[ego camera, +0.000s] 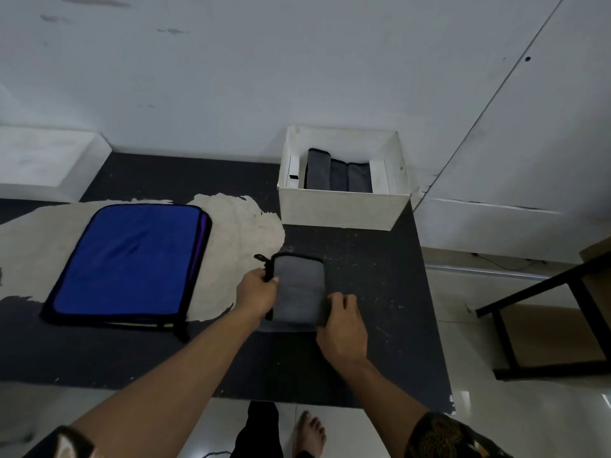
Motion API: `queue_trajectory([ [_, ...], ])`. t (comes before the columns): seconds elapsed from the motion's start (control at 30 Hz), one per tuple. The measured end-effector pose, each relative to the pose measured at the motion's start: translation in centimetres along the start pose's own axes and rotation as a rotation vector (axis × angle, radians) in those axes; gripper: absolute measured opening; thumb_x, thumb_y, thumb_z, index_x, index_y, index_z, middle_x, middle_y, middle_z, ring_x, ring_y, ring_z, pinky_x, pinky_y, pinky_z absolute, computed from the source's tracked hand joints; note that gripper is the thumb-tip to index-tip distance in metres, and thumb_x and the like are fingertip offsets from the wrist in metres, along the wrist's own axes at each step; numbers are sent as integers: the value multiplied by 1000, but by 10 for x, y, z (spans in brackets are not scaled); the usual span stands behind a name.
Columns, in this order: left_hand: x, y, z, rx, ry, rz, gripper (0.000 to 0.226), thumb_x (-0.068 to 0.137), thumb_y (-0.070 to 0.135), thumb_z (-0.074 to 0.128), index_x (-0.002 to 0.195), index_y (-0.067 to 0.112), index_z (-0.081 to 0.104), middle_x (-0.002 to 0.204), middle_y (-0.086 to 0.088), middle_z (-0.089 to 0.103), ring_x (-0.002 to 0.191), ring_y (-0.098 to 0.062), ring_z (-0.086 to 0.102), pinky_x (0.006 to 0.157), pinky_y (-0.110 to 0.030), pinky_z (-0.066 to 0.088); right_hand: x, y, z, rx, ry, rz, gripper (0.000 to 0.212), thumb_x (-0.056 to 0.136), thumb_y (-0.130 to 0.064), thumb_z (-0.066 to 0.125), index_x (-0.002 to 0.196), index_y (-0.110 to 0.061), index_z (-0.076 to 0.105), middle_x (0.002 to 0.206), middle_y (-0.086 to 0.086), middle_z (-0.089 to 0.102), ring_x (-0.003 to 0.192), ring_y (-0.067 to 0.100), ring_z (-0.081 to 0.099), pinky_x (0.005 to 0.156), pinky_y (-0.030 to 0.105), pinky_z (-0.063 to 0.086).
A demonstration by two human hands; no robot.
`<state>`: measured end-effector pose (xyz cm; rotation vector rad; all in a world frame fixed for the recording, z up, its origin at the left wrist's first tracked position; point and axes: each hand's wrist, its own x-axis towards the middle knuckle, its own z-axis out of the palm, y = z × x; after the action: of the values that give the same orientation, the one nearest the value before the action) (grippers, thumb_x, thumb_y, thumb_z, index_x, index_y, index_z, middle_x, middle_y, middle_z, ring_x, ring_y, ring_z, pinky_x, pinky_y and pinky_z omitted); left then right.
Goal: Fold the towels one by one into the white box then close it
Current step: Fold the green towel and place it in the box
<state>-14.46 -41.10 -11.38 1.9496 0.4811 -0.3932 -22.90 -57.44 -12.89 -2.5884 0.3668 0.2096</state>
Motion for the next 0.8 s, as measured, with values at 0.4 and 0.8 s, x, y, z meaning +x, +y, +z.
queue_trajectory([
  [0.4,17,-35,-26,219,-154,-10,51,81,7,72,128,13,53,115,-9,64,101,-21,60,85,-29,49,1,-6,14,-103,-62,-119,57,87,-22,67,136,-21,38,130,6,38,100,20,54,85,31,52],
  [0.8,12,-41,-23,457,-57,195,60,80,13,71,135,11,48,99,-10,66,89,-22,61,71,-26,43,4,0,18,-207,-28,-251,51,78,-9,66,125,-16,47,128,11,40,86,21,54,66,31,53],
])
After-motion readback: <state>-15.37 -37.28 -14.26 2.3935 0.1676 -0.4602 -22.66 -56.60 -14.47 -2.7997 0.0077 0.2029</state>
